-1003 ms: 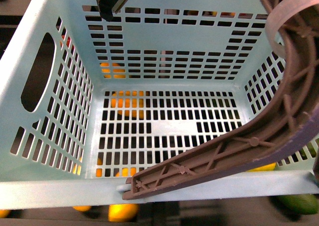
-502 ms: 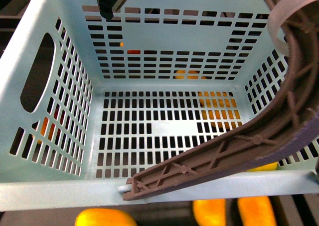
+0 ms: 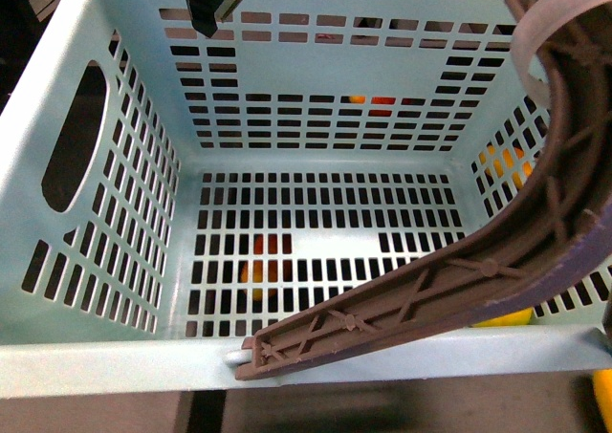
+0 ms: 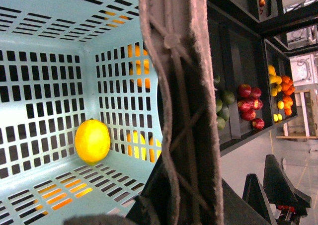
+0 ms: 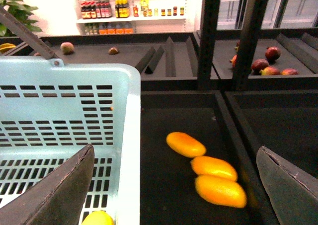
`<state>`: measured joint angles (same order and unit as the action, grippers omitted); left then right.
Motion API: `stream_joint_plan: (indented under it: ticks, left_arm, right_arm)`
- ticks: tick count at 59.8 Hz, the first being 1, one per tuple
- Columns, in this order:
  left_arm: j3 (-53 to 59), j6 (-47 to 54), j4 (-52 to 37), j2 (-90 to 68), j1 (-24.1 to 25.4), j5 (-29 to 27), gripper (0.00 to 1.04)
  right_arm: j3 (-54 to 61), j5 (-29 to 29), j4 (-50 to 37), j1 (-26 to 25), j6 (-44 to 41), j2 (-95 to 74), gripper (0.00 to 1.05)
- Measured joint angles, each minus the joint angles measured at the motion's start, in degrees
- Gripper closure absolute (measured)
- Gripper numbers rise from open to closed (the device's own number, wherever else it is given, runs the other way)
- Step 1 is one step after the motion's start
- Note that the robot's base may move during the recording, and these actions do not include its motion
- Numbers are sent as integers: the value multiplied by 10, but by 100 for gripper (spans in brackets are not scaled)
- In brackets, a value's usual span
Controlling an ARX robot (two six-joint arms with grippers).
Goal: Pick lemon and mango into basket
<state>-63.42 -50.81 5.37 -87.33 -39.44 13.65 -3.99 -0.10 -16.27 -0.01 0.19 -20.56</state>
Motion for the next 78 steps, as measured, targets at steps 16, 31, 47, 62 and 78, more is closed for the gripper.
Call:
stream_joint_plan:
  ticks: [16,31,47,62,78]
  left_arm:
    - [0,7,0,0,6,-12,100]
    - [0,1,0,0,1,5,100]
    - [0,-1,0,0,-2,2,100]
    - [0,2,0,0,0,1,100]
    - [0,1,0,0,0,2,100]
  right_arm:
    - [-5,20,18,5,15,-7,9]
    - [-128,95,251,-71,218,-168,9]
    - [-166,-156,57,-297,21,-449,9]
    - [-200,-239,84,-388,-329,-678,9]
    - [-268,-208,94,-405,-533,-861,9]
